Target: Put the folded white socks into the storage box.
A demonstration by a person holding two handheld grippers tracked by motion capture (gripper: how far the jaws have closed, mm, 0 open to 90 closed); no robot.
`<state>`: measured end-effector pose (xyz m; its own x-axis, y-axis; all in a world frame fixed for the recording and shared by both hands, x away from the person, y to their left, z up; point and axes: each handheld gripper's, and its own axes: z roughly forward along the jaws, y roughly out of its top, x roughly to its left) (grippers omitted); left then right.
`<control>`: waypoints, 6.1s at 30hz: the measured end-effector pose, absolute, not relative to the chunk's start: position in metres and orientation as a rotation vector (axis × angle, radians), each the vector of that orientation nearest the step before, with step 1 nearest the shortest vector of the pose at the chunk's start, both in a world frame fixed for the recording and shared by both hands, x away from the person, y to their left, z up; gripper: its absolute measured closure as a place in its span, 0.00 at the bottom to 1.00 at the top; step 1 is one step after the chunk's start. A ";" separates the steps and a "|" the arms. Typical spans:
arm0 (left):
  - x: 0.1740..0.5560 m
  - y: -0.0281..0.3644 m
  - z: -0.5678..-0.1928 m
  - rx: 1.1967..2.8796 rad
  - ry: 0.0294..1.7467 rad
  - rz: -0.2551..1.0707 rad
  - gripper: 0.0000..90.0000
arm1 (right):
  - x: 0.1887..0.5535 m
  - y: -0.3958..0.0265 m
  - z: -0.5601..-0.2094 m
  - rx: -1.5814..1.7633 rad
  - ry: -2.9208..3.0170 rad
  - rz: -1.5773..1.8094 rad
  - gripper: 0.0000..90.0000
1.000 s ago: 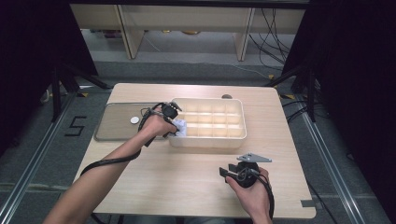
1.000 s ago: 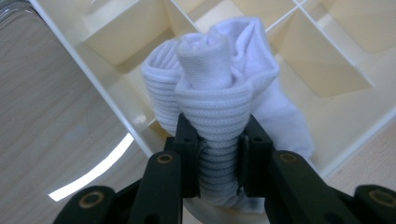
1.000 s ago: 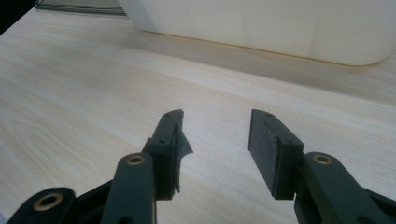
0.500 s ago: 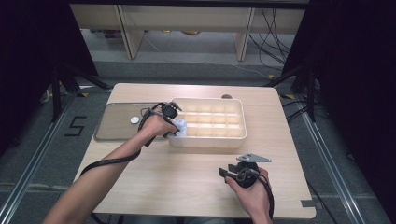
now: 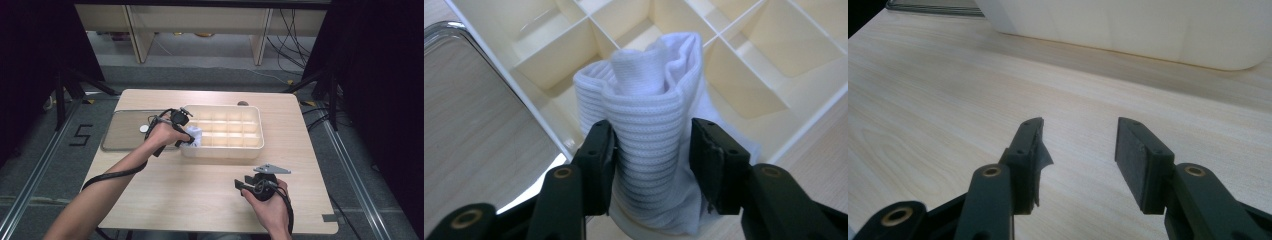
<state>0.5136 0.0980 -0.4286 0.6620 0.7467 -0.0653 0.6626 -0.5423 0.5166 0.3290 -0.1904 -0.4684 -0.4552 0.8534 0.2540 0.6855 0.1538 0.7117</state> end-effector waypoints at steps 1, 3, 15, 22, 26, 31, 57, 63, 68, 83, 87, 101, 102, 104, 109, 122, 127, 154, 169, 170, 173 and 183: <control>0.514 0.099 -0.428 2.369 1.086 0.212 0.55 | 0.328 -0.190 -0.468 1.532 2.213 1.189 0.61; 0.515 0.100 -0.425 2.345 1.093 0.206 0.50 | 0.327 -0.189 -0.467 1.566 2.210 1.186 0.61; 0.528 0.098 -0.419 2.268 1.100 0.190 0.56 | 0.329 -0.191 -0.467 1.501 2.205 1.185 0.60; 0.528 0.098 -0.422 2.242 1.122 0.204 0.76 | 0.329 -0.191 -0.467 1.527 2.205 1.196 0.60; 0.524 0.098 -0.421 2.262 1.075 0.235 0.80 | 0.329 -0.191 -0.467 1.514 2.207 1.191 0.60; 0.517 0.097 -0.421 2.294 0.985 0.304 0.82 | 0.329 -0.190 -0.468 1.518 2.210 1.208 0.60; 0.507 0.099 -0.425 2.371 0.852 0.342 0.82 | 0.332 -0.182 -0.460 1.482 2.242 1.195 0.91; 0.508 0.100 -0.426 2.359 0.845 0.358 0.82 | 0.331 -0.183 -0.465 1.504 2.264 1.154 0.96; 0.507 0.098 -0.426 2.366 0.825 0.374 0.82 | 0.331 -0.182 -0.464 1.494 2.264 1.163 0.98; 0.504 0.093 -0.427 2.472 0.711 0.420 0.83 | 0.331 -0.182 -0.463 1.491 2.237 1.161 0.93; 0.503 0.093 -0.430 2.495 0.706 0.403 0.83 | 0.331 -0.183 -0.463 1.494 2.241 1.153 0.92; 0.503 0.095 -0.435 2.562 0.706 0.362 0.84 | 0.329 -0.180 -0.464 1.554 2.244 1.162 0.91; 0.503 0.095 -0.436 2.562 0.713 0.357 0.84 | 0.329 -0.180 -0.464 1.545 2.243 1.159 0.91; 0.504 0.096 -0.438 2.562 0.728 0.342 0.84 | 0.329 -0.182 -0.464 1.532 2.244 1.160 0.91; 0.505 0.096 -0.439 2.566 0.748 0.324 0.84 | 0.330 -0.183 -0.464 1.518 2.244 1.153 0.90; 0.510 0.092 -0.443 2.609 0.801 0.259 0.85 | 0.328 -0.181 -0.464 1.554 2.225 1.159 0.89; 0.510 0.091 -0.446 2.617 0.814 0.255 0.85 | 0.329 -0.183 -0.464 1.537 2.232 1.147 0.88; 0.515 0.093 -0.447 2.605 0.833 0.206 0.84 | 0.328 -0.182 -0.462 1.533 2.234 1.154 0.84; 0.507 0.114 -0.420 2.380 0.868 0.209 0.56 | 0.330 -0.191 -0.460 1.522 2.190 1.190 0.69; 0.506 0.116 -0.418 2.374 0.861 0.218 0.54 | 0.330 -0.191 -0.460 1.538 2.182 1.187 0.68; 0.499 0.121 -0.413 2.321 0.867 0.246 0.51 | 0.330 -0.193 -0.459 1.525 2.177 1.188 0.67; 0.471 0.143 -0.399 2.190 0.827 0.316 0.45 | 0.329 -0.197 -0.459 1.531 2.159 1.176 0.65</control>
